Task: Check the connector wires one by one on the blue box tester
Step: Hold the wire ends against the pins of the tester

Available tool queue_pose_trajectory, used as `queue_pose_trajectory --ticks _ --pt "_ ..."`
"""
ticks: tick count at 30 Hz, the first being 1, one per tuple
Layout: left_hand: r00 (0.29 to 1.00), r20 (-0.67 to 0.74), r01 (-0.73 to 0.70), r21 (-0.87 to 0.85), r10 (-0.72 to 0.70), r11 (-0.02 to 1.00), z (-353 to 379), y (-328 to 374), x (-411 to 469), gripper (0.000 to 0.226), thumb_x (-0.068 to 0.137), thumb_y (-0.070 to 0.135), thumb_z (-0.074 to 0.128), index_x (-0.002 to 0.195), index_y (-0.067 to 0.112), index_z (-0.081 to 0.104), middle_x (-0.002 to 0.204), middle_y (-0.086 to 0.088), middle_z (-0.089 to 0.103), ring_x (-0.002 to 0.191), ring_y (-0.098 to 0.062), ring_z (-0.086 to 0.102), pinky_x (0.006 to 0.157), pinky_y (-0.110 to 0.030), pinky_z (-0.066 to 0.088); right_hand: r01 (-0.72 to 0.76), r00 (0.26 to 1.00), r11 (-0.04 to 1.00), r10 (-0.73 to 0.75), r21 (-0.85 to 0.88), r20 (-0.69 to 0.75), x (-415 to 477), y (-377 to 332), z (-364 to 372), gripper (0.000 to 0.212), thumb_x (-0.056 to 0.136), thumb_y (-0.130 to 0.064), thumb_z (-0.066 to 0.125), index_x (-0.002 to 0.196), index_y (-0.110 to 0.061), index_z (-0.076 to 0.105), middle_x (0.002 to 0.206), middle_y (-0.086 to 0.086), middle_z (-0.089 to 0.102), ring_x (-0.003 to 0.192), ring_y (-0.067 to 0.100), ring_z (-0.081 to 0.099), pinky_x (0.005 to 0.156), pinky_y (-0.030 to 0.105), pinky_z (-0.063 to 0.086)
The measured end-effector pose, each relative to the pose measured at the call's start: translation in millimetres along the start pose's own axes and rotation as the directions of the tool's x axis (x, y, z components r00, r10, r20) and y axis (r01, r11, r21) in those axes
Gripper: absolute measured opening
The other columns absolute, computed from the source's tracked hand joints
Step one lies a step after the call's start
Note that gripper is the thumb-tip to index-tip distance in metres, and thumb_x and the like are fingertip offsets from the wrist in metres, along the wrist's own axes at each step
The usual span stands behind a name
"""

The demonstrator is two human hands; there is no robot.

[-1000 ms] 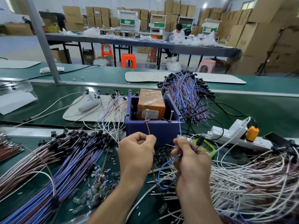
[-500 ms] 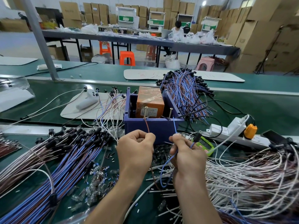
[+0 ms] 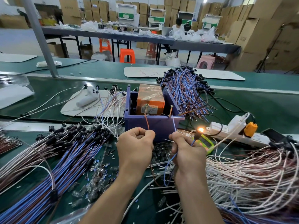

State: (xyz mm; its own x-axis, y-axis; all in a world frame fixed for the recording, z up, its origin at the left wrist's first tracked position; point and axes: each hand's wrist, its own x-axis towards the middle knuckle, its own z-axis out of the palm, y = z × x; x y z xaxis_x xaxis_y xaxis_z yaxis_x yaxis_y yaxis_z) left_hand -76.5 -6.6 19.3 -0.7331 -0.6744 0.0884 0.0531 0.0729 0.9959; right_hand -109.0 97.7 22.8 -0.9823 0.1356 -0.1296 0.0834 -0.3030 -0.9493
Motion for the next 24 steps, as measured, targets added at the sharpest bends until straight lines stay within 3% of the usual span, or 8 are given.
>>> queue_pose_trajectory --ticks 4,7,11,14,18,20,22,24 --pt "1.0 -0.012 -0.018 0.002 0.018 1.0 -2.0 0.0 -1.4 0.021 0.073 0.027 0.063 0.057 0.012 0.063 0.044 -0.001 0.055 0.039 -0.016 0.041 0.039 -0.027 0.035 -0.012 1.0 0.999 0.012 0.047 -0.005 -4.2 -0.4 -10.0 0.03 0.087 -0.007 0.073 0.058 -0.006 0.066 0.045 0.002 0.046 0.042 0.012 0.036 0.046 0.024 0.033" --pt "0.999 0.033 -0.018 -0.024 0.018 1.0 -0.9 1.7 -3.8 0.024 0.069 0.03 0.065 0.054 0.012 0.06 0.044 -0.002 0.05 0.043 -0.017 0.037 0.042 -0.03 0.032 -0.027 0.996 1.0 0.025 0.014 0.081 -10.7 -0.4 -14.6 0.029 0.087 -0.008 0.072 0.062 0.004 0.065 0.045 0.004 0.044 0.042 0.012 0.035 0.044 0.022 0.034" --pt "0.963 0.264 0.07 -0.077 -0.047 0.995 2.1 12.5 -7.7 0.015 0.077 0.023 0.074 0.065 0.016 0.078 0.056 0.0 0.066 0.049 -0.012 0.054 0.05 -0.025 0.043 -0.117 0.973 0.993 0.111 0.017 0.205 -19.1 -8.7 -10.6 0.023 0.091 -0.004 0.068 0.069 0.003 0.069 0.044 0.002 0.045 0.037 0.01 0.036 0.038 0.021 0.031" --pt "0.893 0.432 0.243 -0.231 -0.124 0.942 -1.6 23.8 -5.5 0.012 0.088 0.013 0.074 0.079 0.012 0.083 0.079 -0.016 0.078 0.063 -0.018 0.071 0.064 -0.027 0.056 -0.161 0.954 0.987 0.153 0.01 0.259 -27.2 -23.9 -7.9 0.024 0.093 -0.003 0.065 0.069 -0.003 0.063 0.043 0.003 0.044 0.035 0.011 0.036 0.039 0.022 0.03" --pt "0.797 0.6 0.266 -0.245 -0.07 0.932 -19.1 47.1 -7.2 0.017 0.072 0.026 0.081 0.08 0.012 0.083 0.079 -0.014 0.075 0.065 -0.019 0.068 0.07 -0.029 0.056 -0.142 0.928 0.979 0.183 -0.146 0.324 -46.1 -49.6 -13.8 0.026 0.094 -0.008 0.066 0.069 -0.009 0.068 0.05 0.005 0.051 0.039 0.011 0.041 0.043 0.024 0.03" --pt "0.795 0.605 0.155 -0.125 -0.048 0.98 -23.6 56.9 -10.0 0.019 0.071 0.029 0.086 0.079 0.012 0.082 0.072 -0.01 0.07 0.067 -0.021 0.061 0.074 -0.033 0.05 -0.134 0.933 0.976 0.183 -0.171 0.311 -55.3 -63.2 -28.7 0.02 0.096 -0.011 0.065 0.078 -0.007 0.071 0.06 0.005 0.06 0.039 0.008 0.043 0.04 0.019 0.033" --pt "0.861 0.508 0.057 -0.05 -0.024 0.997 -21.8 63.3 -10.6 0.012 0.075 0.026 0.085 0.074 0.015 0.082 0.061 -0.002 0.063 0.059 -0.015 0.053 0.068 -0.032 0.044 -0.123 0.951 0.984 0.153 -0.126 0.269 -60.6 -78.5 -56.9 0.021 0.101 -0.018 0.059 0.097 -0.001 0.071 0.068 0.008 0.066 0.04 0.008 0.038 0.041 0.019 0.03" --pt "0.899 0.437 0.066 -0.062 -0.033 0.996 -17.9 66.8 -12.7 0.014 0.08 0.019 0.081 0.067 0.015 0.08 0.056 0.0 0.064 0.05 -0.012 0.052 0.06 -0.027 0.043 -0.069 0.968 0.996 0.081 -0.059 0.239 -62.6 -96.8 -94.6 0.029 0.106 -0.023 0.05 0.113 -0.001 0.068 0.076 0.011 0.069 0.046 0.012 0.039 0.045 0.021 0.031"
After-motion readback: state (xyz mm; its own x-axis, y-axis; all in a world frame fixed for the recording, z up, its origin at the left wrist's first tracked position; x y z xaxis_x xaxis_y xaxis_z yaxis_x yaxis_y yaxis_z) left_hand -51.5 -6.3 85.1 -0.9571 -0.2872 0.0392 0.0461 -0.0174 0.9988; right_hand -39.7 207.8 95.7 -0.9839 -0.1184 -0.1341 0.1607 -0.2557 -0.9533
